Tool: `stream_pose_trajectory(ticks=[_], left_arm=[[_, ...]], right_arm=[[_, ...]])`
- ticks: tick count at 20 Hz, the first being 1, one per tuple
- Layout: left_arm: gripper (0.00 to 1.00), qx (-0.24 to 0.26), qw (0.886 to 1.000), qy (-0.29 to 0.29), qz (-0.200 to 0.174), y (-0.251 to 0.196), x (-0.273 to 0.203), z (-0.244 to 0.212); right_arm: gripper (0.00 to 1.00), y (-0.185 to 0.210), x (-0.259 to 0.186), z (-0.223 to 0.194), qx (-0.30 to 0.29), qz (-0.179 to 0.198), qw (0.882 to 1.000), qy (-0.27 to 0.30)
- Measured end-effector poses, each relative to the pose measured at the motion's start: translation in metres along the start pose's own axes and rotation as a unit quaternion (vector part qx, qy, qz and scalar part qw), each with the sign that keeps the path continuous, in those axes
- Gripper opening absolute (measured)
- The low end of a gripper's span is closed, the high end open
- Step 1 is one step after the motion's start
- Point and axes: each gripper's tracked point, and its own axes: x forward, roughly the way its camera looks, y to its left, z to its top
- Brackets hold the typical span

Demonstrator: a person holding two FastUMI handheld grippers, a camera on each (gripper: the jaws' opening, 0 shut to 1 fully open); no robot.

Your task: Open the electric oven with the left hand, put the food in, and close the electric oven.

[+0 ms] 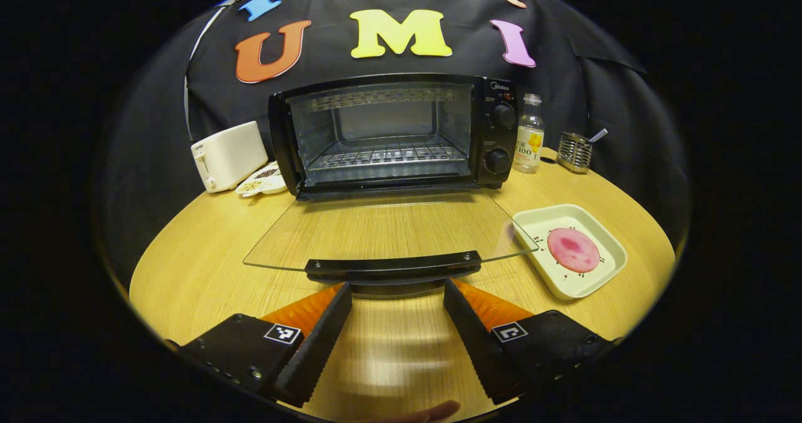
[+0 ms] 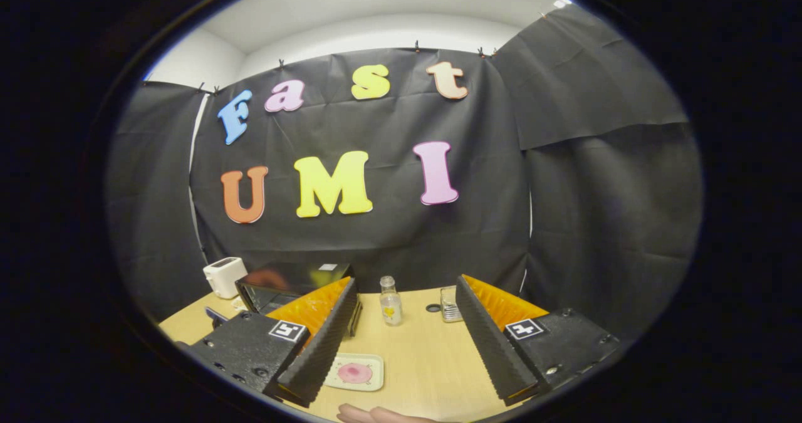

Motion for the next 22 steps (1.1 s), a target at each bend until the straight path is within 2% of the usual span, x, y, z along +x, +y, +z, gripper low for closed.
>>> stream_pose_trajectory(ticks=[6,7,10,12,16,20,21,22], left_arm=[[0.94,-0.009,0.999,-0.053,0.011,0.021,-0.039,0.032],[0.94,-0.008,0.998,-0.066,0.014,0.024,-0.048,0.041],[0.94,-0.004,0.994,-0.109,0.023,0.033,-0.082,0.074],[0.94,-0.003,0.989,-0.145,0.037,0.041,-0.107,0.101],[0.96,0.003,0.977,-0.201,0.074,0.055,-0.15,0.143],[0.96,-0.012,0.965,-0.248,0.082,0.057,-0.18,0.172],[0.96,-0.013,0.963,-0.254,0.088,0.059,-0.187,0.177],[0.96,-0.011,0.96,-0.261,0.095,0.063,-0.196,0.182]], right_arm=[[0.96,0.0,0.01,-0.016,-0.019,-0.009,0.999,0.025],[1.0,0.0,0.015,-0.021,-0.021,-0.012,0.999,0.032],[0.96,0.007,0.031,-0.051,-0.041,0.0,0.996,0.078],[0.96,0.008,0.044,-0.074,-0.054,0.003,0.992,0.114],[0.96,0.009,0.074,-0.138,-0.06,0.009,0.978,0.202],[0.96,0.014,0.097,-0.2,-0.035,0.028,0.958,0.283],[1.0,0.015,0.102,-0.214,-0.035,0.032,0.952,0.302],[0.96,0.013,0.108,-0.232,-0.032,0.032,0.946,0.32]])
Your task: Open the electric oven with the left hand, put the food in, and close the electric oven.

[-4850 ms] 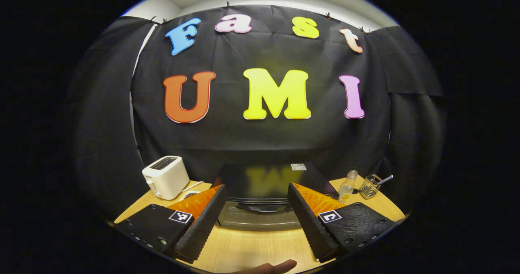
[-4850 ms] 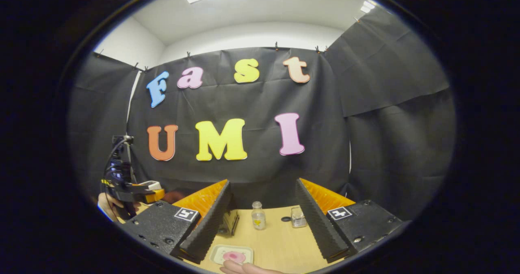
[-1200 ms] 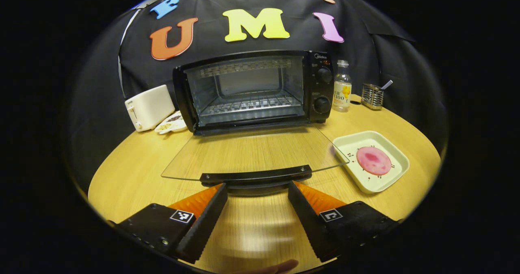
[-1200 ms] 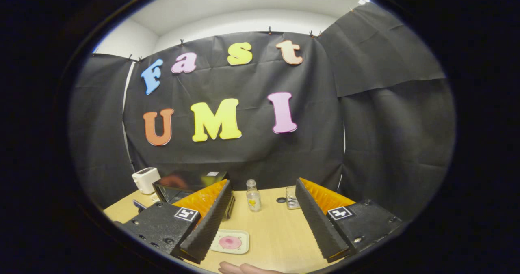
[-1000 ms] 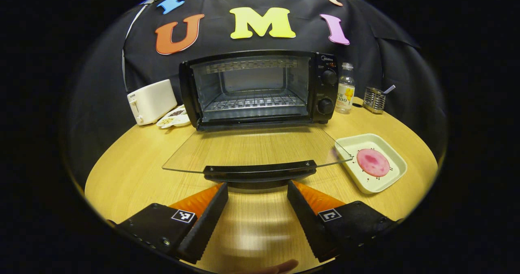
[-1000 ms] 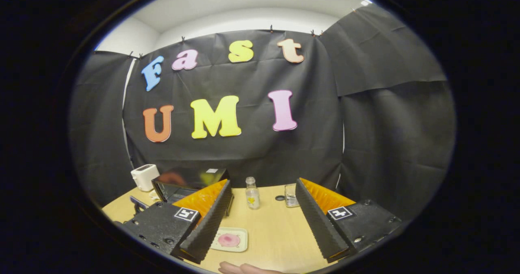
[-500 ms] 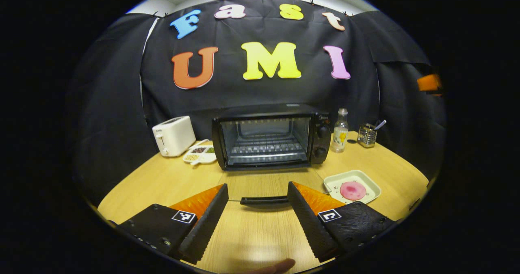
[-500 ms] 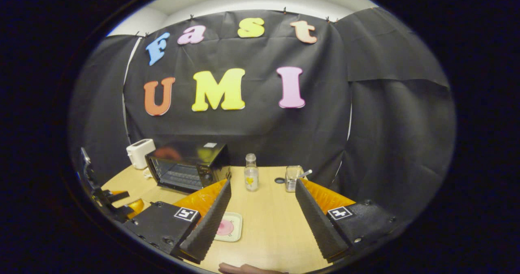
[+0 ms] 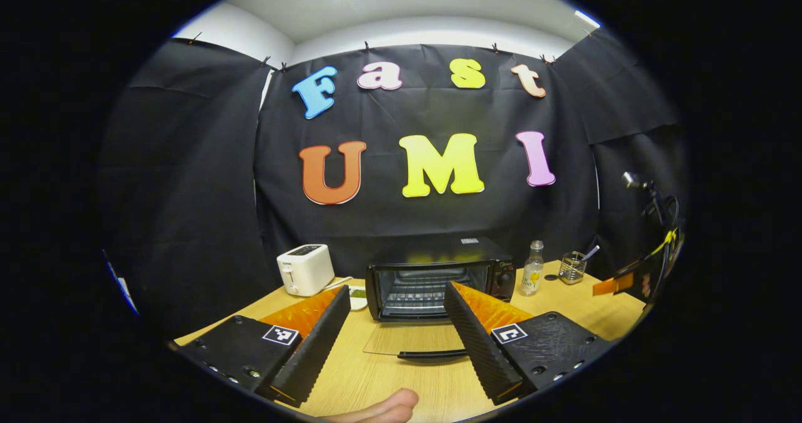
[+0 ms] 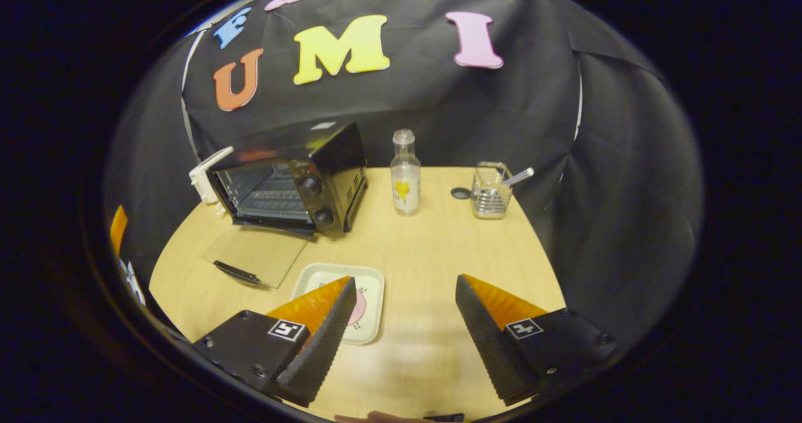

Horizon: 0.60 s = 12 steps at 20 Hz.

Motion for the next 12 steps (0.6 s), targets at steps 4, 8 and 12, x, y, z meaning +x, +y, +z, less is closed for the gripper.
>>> stream_pose_trajectory(ticks=[4,8,12], left_arm=[[0.96,0.008,0.999,-0.031,0.012,0.01,-0.012,0.03],[0.96,-0.013,0.999,-0.034,0.006,0.009,-0.016,0.038],[0.96,-0.021,0.999,-0.035,-0.003,0.004,-0.02,0.035]], right_arm=[[0.96,-0.003,0.045,-0.021,0.016,0.007,0.999,0.047],[0.84,0.006,0.073,-0.044,0.038,0.027,0.996,0.079],[0.71,0.021,0.088,-0.062,0.06,0.061,0.99,0.108]])
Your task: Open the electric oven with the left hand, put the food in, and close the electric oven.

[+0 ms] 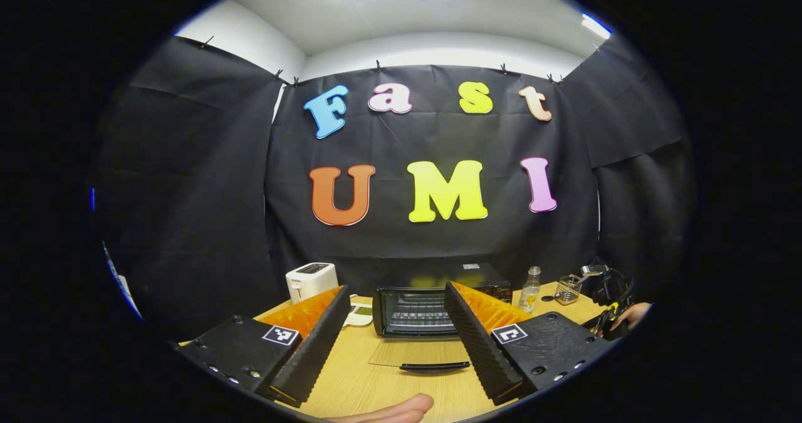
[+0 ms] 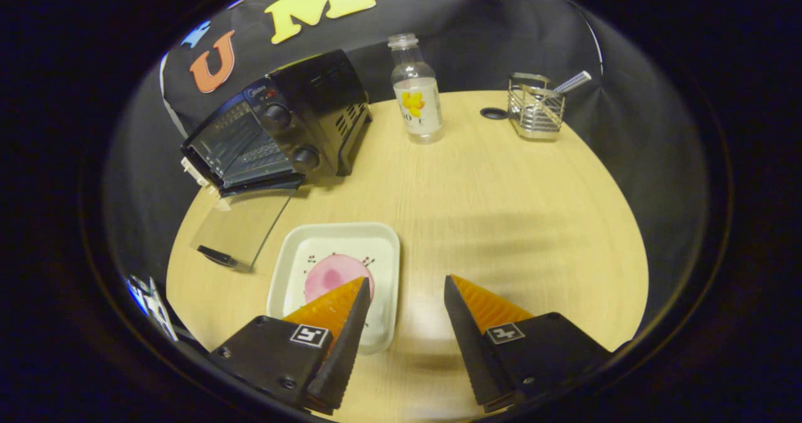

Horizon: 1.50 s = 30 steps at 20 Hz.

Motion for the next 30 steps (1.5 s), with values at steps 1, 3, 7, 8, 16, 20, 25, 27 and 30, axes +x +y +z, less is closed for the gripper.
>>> stream_pose_trajectory(ticks=[1,3,7,8,16,20,25,27,30], left_arm=[[0.96,0.003,1.0,-0.002,-0.004,-0.002,-0.001,0.001],[0.95,0.012,1.0,0.002,-0.006,-0.002,-0.004,-0.002],[0.95,0.016,1.0,0.004,0.003,0.004,-0.005,-0.002],[0.95,0.015,1.0,0.004,0.005,0.004,-0.006,-0.001],[0.95,0.005,1.0,0.002,0.01,0.009,-0.02,0.007],[0.95,0.003,1.0,-0.001,0.01,0.012,-0.024,0.008],[0.95,0.006,1.0,-0.002,-0.004,0.007,-0.036,0.009],[0.95,0.008,1.0,0.002,-0.008,0.01,-0.039,0.004],[0.96,0.008,1.0,0.013,-0.013,0.014,-0.042,-0.004]], right_arm=[[0.61,0.003,0.004,-0.002,0.002,0.004,1.0,0.003],[0.47,0.003,0.012,-0.006,0.011,0.009,1.0,0.009],[0.04,0.014,0.024,-0.007,0.02,0.043,0.999,0.022],[0.04,0.016,0.03,-0.009,0.018,0.057,0.998,0.022],[0.04,0.019,0.015,-0.013,0.167,0.175,0.969,0.044],[0.01,0.013,0.008,-0.017,0.218,0.192,0.955,0.055],[0.0,0.001,-0.004,-0.002,0.223,0.162,0.961,0.032],[0.0,-0.001,-0.019,0.005,0.221,0.154,0.963,0.019],[0.04,0.009,-0.048,0.016,0.208,0.15,0.967,0.0]])
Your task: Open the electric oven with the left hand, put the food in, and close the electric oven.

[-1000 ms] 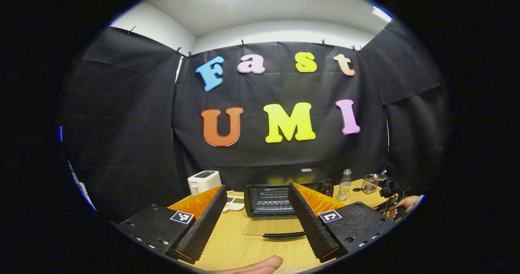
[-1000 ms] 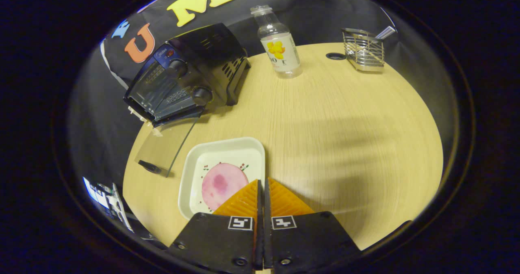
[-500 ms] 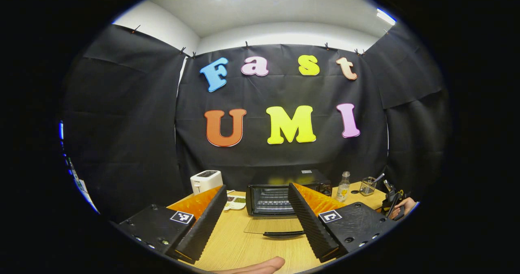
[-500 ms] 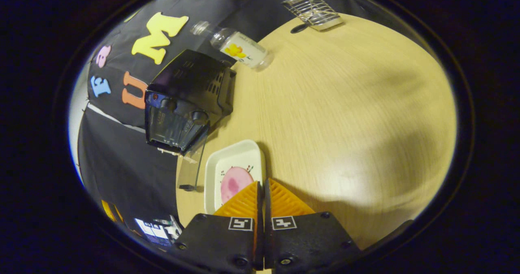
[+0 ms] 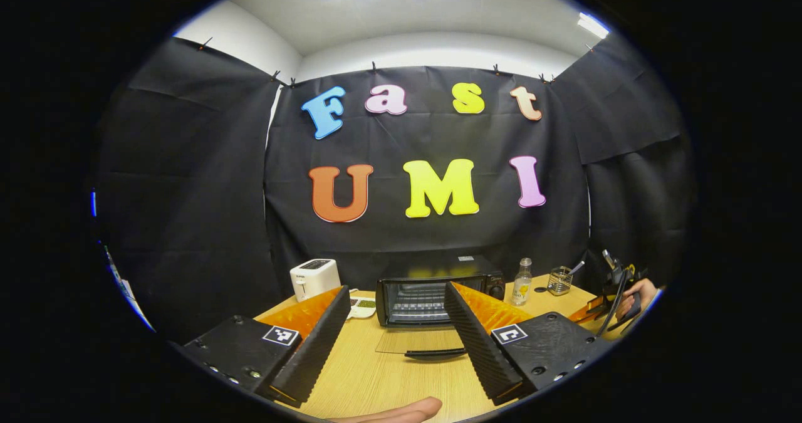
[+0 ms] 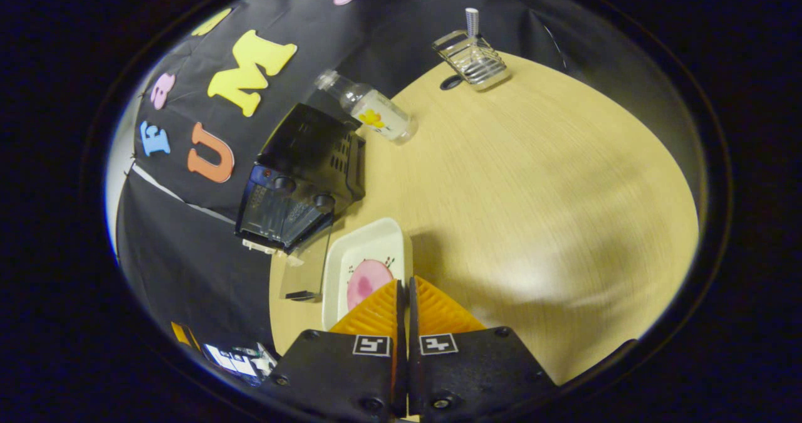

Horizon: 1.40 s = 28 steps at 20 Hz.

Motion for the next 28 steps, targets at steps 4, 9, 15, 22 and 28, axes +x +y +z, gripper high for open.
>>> stream_pose_trajectory(ticks=[4,9,15,22,28], left_arm=[[0.96,-0.005,1.0,-0.003,-0.004,0.011,0.0,-0.001],[0.95,-0.013,1.0,-0.004,-0.013,0.02,-0.002,-0.011],[0.95,-0.014,1.0,0.01,-0.006,0.034,-0.002,-0.033],[0.95,-0.008,1.0,0.006,0.019,0.059,0.004,-0.043],[0.96,-0.012,0.999,0.014,0.028,0.075,0.017,-0.058]], right_arm=[[0.0,0.034,-0.015,0.002,-0.004,-0.008,1.0,-0.014],[0.01,0.087,-0.014,-0.012,-0.002,0.019,1.0,-0.012],[0.01,0.144,0.025,-0.022,-0.006,0.051,0.999,-0.006],[0.04,0.191,0.089,-0.027,0.042,0.037,0.998,-0.036],[0.04,0.214,0.142,-0.012,0.124,0.016,0.983,-0.132]])
